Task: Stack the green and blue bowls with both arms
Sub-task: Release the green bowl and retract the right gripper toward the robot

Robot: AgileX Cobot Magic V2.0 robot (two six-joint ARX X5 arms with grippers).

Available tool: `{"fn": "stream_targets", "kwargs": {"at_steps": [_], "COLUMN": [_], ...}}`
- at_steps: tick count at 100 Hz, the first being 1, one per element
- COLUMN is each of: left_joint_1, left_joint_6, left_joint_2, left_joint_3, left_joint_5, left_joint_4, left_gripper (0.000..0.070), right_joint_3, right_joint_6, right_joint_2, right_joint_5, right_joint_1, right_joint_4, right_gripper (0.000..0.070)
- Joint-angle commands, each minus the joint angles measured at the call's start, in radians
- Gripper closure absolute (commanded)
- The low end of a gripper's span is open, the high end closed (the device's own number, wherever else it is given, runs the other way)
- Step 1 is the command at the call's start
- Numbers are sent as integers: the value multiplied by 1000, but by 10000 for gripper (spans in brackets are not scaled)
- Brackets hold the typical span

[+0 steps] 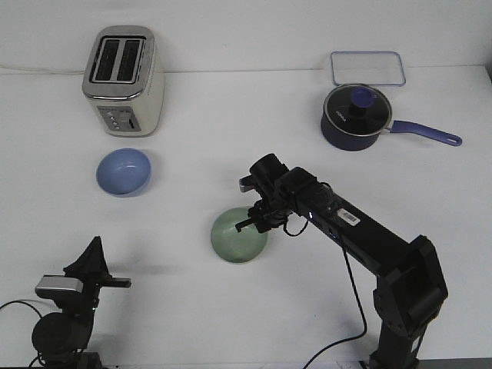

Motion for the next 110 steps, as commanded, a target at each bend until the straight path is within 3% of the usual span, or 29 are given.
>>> {"fn": "stream_targets", "kwargs": {"at_steps": [1,20,25,37,43,81,110], "left_joint_1": [-1,-1,-1,-1,-1,-1,-1], "left_joint_6": [5,5,5,5,5,5,5], "left_joint_2": [-1,-1,-1,-1,-1,-1,-1], "left_joint_3": [-19,-19,-19,-19,-19,-19,-19], "left_joint_5": [1,1,1,1,1,1,1], "left_joint_4": [10,10,10,10,10,10,10], "left_gripper": [689,689,689,689,689,689,689], "right_joint_3": [8,-4,-4,-4,-3,11,11], "right_joint_6": [-2,-2,-1,3,5,0,-74], "right_joint_2": [27,27,27,27,27,-63,-301], "right_joint_5": [5,3,-2,-5,-5,-13,29], "right_joint_1": [8,8,8,8,8,-27,-208], "right_joint_4": [7,4,4,5,5,-6,-54], "right_gripper": [700,665,593,337,281,276,276]}}
